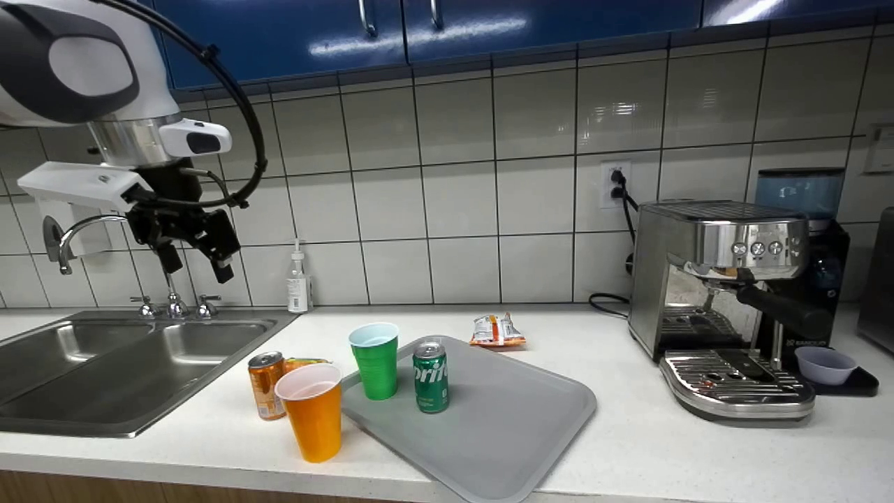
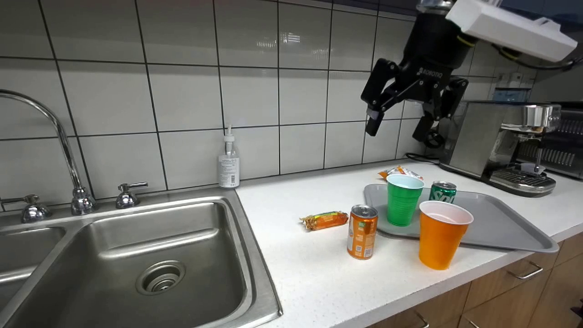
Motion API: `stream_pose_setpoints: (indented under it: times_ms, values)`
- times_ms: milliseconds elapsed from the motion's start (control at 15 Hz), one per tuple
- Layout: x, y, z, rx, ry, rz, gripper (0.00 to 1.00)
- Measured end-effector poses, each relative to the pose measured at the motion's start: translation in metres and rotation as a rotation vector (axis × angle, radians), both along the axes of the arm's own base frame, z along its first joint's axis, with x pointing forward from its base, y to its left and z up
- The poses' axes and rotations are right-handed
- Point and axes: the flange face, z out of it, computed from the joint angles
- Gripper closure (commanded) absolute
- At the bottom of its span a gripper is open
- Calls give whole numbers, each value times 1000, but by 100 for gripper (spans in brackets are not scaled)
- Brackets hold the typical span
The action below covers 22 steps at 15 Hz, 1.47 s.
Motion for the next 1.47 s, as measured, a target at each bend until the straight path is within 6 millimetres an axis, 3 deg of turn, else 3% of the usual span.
stream_pose_setpoints:
  times_ms: [1067,1467]
  values:
    - [58,-25,-24,-74,23,-118,0]
    - [88,-46,-36,-62,45,-131,0]
